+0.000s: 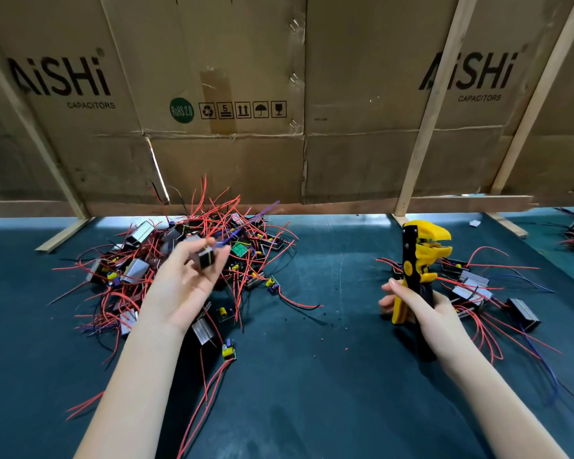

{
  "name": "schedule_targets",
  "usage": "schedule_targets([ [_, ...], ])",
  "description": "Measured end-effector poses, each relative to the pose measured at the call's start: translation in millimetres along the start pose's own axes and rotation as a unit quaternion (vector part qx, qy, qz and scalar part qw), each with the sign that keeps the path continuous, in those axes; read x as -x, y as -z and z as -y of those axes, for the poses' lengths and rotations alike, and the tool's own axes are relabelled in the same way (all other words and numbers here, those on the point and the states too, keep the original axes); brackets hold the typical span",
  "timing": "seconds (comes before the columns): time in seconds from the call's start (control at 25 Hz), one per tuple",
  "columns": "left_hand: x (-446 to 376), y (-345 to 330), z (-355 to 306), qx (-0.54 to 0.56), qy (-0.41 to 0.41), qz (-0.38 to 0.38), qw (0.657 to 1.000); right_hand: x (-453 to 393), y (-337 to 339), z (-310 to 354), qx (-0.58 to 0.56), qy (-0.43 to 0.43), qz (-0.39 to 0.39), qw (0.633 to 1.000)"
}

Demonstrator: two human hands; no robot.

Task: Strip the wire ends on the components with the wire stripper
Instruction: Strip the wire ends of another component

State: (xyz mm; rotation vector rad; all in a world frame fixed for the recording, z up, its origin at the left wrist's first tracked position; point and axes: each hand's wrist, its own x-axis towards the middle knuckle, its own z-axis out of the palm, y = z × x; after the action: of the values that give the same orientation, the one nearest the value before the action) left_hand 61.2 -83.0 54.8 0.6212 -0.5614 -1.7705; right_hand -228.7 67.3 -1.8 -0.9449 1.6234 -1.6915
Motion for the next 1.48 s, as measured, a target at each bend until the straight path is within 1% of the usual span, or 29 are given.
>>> schedule_targets([
  [0.08,-1.5,-1.4,9.6,-0.075,0.045,0.013,0.996,0.4,0.3,-0.2,0.006,0.009,0.003,1.0],
  [0.16,0.3,-4.8,20.9,-0.113,0.084,0.037,0.989,-0.3,1.4,-1.4,0.009,0.001,0.014,1.0],
  [0.24,4.4,-7.7,30.3,-0.166,0.102,0.096,0.976,-1.4,2.5,-2.7,0.004,-0.017,0.025,1.0],
  [0.28,6.9,-8.6,34.6,-0.202,0.107,0.134,0.964,-1.1,2.6,-2.9,0.006,-0.02,0.027,0.999],
  [0.36,12.8,-9.5,42.1,-0.26,0.113,0.197,0.939,0.7,1.8,-3.2,0.03,-0.002,0.031,0.999],
  [0.44,17.9,-10.4,48.3,-0.308,0.096,0.24,0.916,3.8,-1.4,-3.9,0.072,0.032,0.04,0.996],
  [0.48,19.7,-10.6,50.8,-0.358,0.066,0.262,0.894,5.6,-3.5,-4.5,0.092,0.045,0.041,0.994],
  [0.56,23.1,-12.8,55.2,-0.458,0.004,0.299,0.837,7.1,-6.3,-6.0,0.145,0.065,0.029,0.987],
  [0.6,24.6,-13.8,57.9,-0.48,-0.013,0.312,0.82,6.9,-6.5,-6.7,0.182,0.078,0.017,0.98],
  [0.64,26.3,-14.6,59.8,-0.488,-0.02,0.319,0.812,6.8,-6.6,-6.7,0.222,0.095,0.002,0.971],
  [0.76,29.5,-16.0,62.6,-0.488,-0.017,0.346,0.801,8.4,-5.6,-4.3,0.332,0.152,-0.056,0.929],
  [0.88,30.4,-17.4,65.7,-0.494,-0.015,0.373,0.786,5.6,-3.9,-5.9,0.433,0.192,-0.137,0.87],
  [0.96,31.6,-18.8,70.7,-0.495,-0.003,0.361,0.79,3.2,-1.4,-9.2,0.494,0.21,-0.183,0.823],
  [1.04,33.8,-19.6,76.5,-0.483,0.008,0.347,0.804,3.1,-1.3,-11.7,0.531,0.217,-0.211,0.791],
  [1.12,35.2,-20.4,80.6,-0.483,-0.003,0.332,0.81,3.8,-4.2,-14.1,0.552,0.22,-0.219,0.774],
  [1.2,35.4,-21.7,85.9,-0.501,-0.012,0.313,0.807,4.3,-8.3,-16.2,0.563,0.218,-0.213,0.768],
  [1.32,36.3,-23.4,93.0,-0.518,0.023,0.272,0.811,5.2,-13.1,-18.0,0.577,0.218,-0.199,0.762],
  [1.4,38.0,-23.9,93.7,-0.519,0.046,0.274,0.808,6.4,-14.7,-19.2,0.587,0.218,-0.193,0.756],
  [1.48,39.4,-24.2,93.4,-0.523,0.046,0.296,0.798,7.3,-15.2,-19.7,0.596,0.217,-0.189,0.75],
])
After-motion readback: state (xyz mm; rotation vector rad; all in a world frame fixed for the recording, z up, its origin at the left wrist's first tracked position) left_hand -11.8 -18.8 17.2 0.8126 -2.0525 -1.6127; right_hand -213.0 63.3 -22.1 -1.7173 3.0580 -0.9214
